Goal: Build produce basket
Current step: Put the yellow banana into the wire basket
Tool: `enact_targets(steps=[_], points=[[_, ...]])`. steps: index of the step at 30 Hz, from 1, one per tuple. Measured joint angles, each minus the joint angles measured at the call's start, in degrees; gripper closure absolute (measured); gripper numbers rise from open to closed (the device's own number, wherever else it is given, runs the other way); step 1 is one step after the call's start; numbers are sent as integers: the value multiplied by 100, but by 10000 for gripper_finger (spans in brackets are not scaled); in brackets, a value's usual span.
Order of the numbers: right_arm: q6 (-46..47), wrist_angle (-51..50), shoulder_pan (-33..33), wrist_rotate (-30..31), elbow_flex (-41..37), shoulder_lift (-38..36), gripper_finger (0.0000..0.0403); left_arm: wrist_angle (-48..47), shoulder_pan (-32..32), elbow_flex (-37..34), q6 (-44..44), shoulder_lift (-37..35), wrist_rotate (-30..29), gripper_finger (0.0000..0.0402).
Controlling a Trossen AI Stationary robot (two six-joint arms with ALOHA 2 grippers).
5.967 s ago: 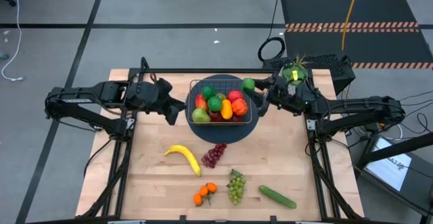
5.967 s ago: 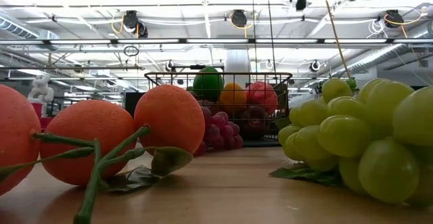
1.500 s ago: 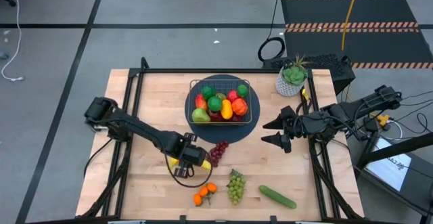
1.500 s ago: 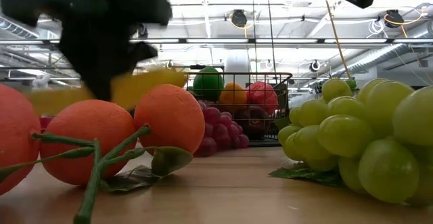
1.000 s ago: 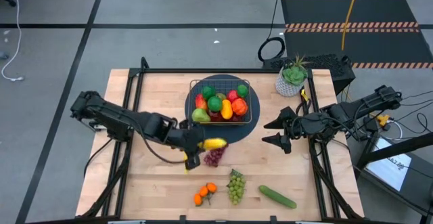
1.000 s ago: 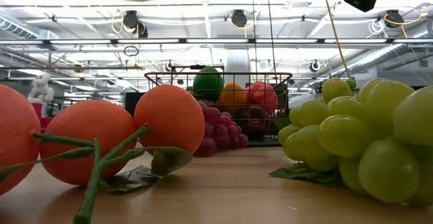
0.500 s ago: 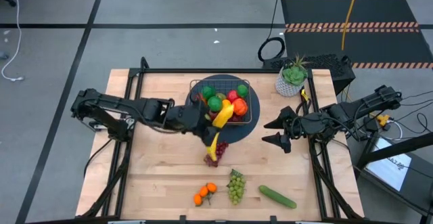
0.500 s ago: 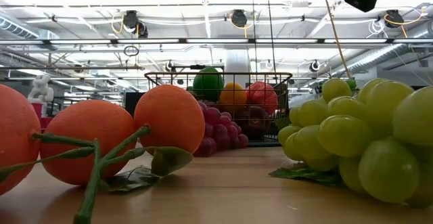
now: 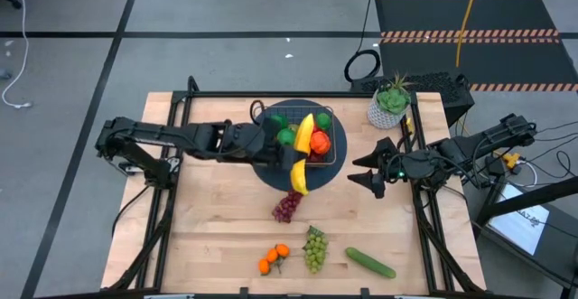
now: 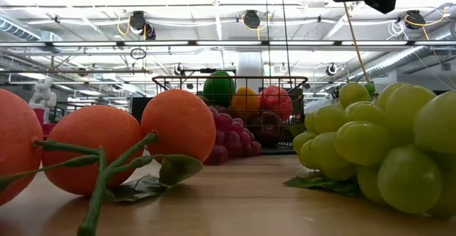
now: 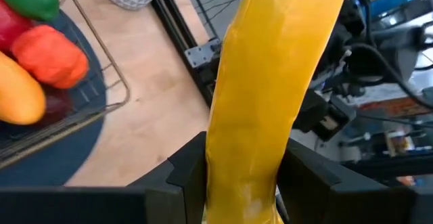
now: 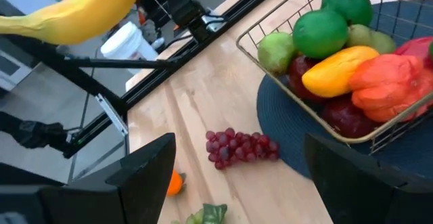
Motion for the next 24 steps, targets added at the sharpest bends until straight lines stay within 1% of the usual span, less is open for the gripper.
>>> enact_targets(steps=[5,8,13,16,21,24], points=[[274,0,-4,282,0,-1,90,194,101,0,-330,0,265,250],[605,0,-4,298,0,0,90,330,157,0,-467,0,424,250],[1323,0,-4,289,0,17,90,798,279,-2,-410,0,752,250],[1632,0,-4,285,0,17,90,1041,365,-3,-114,0,880,250],[1680,39,-4,279,0,83,90,1203,517,-3,457,0,1098,250],[1946,59,-4,271,0,152,90,1424,595,-3,871,0,1242,250]])
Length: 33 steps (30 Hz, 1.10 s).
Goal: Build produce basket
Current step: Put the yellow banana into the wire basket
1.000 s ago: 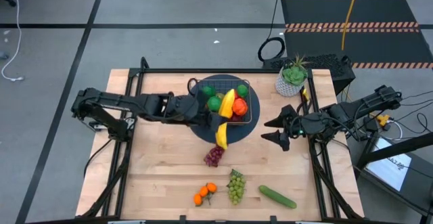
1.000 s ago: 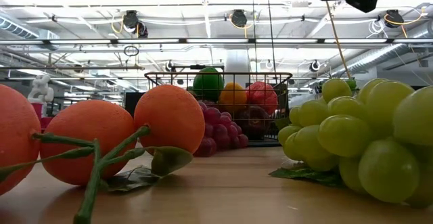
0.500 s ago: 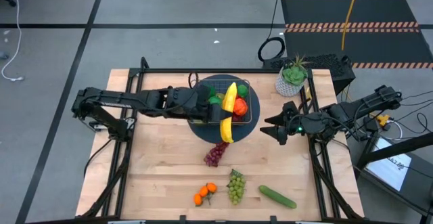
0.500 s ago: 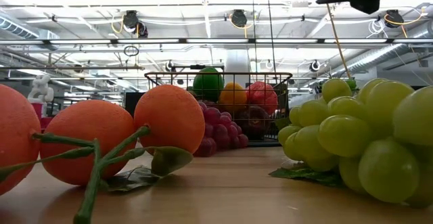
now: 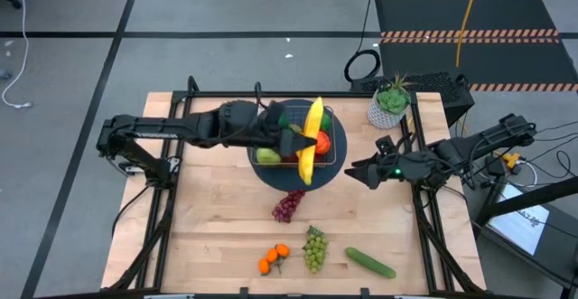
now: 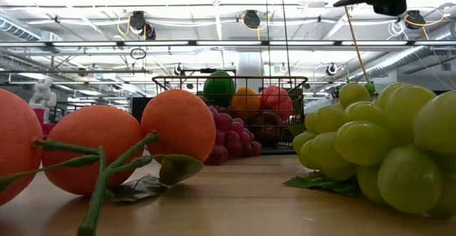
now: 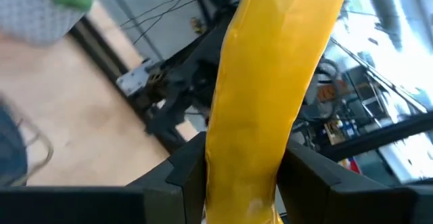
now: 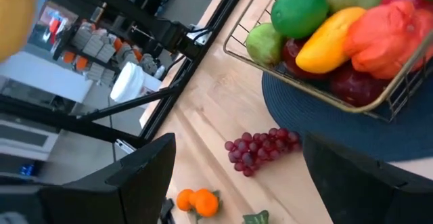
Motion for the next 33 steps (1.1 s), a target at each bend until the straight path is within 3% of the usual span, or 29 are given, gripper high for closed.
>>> enact_targets(steps=[9,15,23,26,33], points=[[701,25,103,-23,0,189,90,1103,152,0,1863,-1,483,250],[878,31,103,-27,0,248,90,971,246,-2,3279,-211,551,250],[767,-67,116,-18,0,266,90,469,466,-2,6019,-276,760,250],[546,-98,116,-20,0,268,90,158,595,-2,6671,-281,451,250],[-298,-330,64,-26,0,265,90,-935,1269,-2,7233,-199,-294,250]])
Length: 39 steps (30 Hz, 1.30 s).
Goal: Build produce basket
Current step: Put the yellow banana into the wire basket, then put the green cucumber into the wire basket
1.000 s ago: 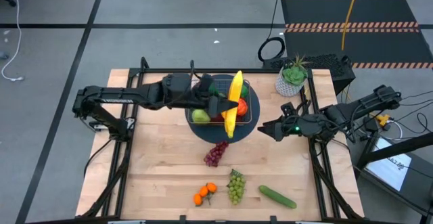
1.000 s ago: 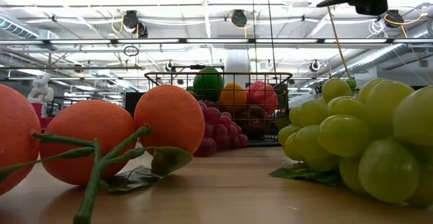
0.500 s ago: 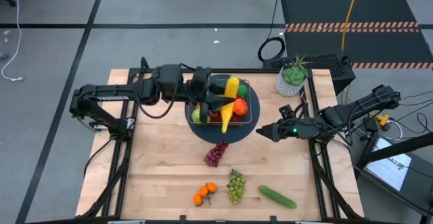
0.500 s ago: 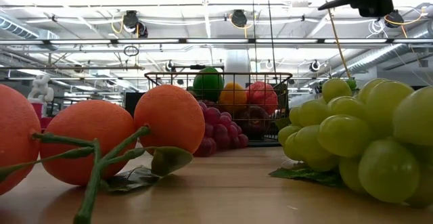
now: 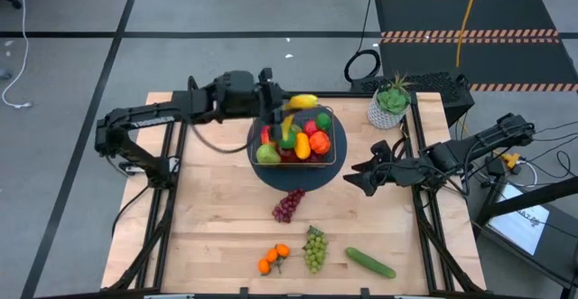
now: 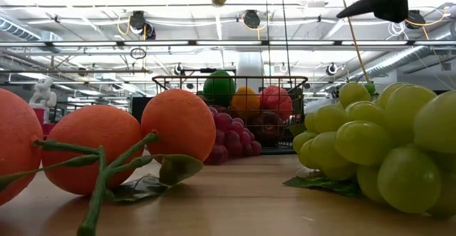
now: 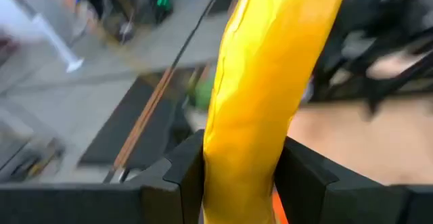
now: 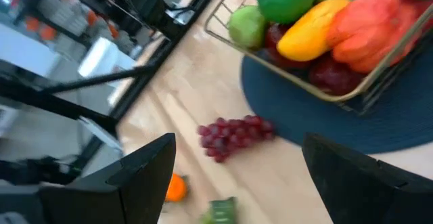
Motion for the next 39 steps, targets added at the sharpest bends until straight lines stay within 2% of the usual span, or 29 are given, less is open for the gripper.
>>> enact_targets(steps=[6,13,22,25,28,32,35,39], points=[[-900,-370,-287,3,0,-73,90,-874,705,0,142,532,-58,250],[-2034,-693,-692,12,0,-120,90,-1232,1115,0,283,1265,-57,250],[-2116,-811,-853,3,0,-137,90,-1842,1087,0,662,1664,-40,249],[-1963,-803,-853,3,0,-135,90,-2080,1012,-4,734,1672,-41,241],[-1659,-708,-854,-86,0,-135,90,-2220,926,3,721,1659,-72,213],[-1624,-377,-881,-1228,0,-135,90,-2448,852,2,409,1643,-299,162],[-864,-313,-881,-1759,0,-135,90,-2541,785,2,92,1555,-354,131],[290,-81,-652,-1833,2,-61,90,-2703,660,-2,-404,1190,-343,118]])
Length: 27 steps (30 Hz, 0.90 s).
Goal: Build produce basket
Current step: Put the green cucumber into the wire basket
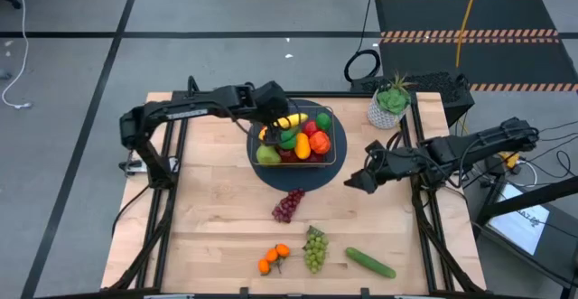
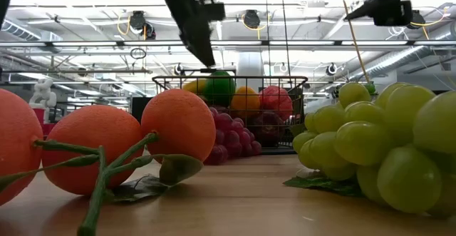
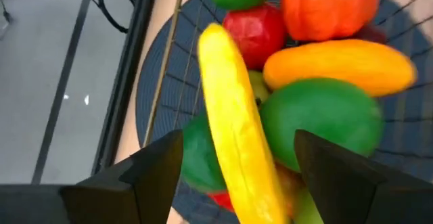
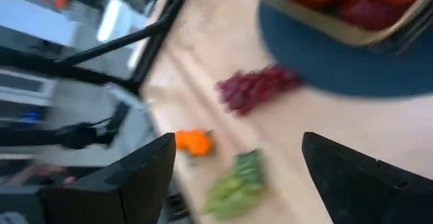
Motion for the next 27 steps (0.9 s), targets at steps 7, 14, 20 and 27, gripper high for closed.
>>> enact_targets(steps=[7,14,20,27], points=[[1188,1356,575,34,4,588,90,-544,-430,2,-1231,-1068,28,145],[1924,2620,1107,428,24,1391,90,-1226,-1181,2,-2565,-1929,61,196],[2283,1655,1591,636,863,2171,90,-1610,-2106,2,-3286,-2336,63,241],[2455,-596,1968,646,2463,2921,90,-1705,-3079,2,-3686,-2440,4,274]])
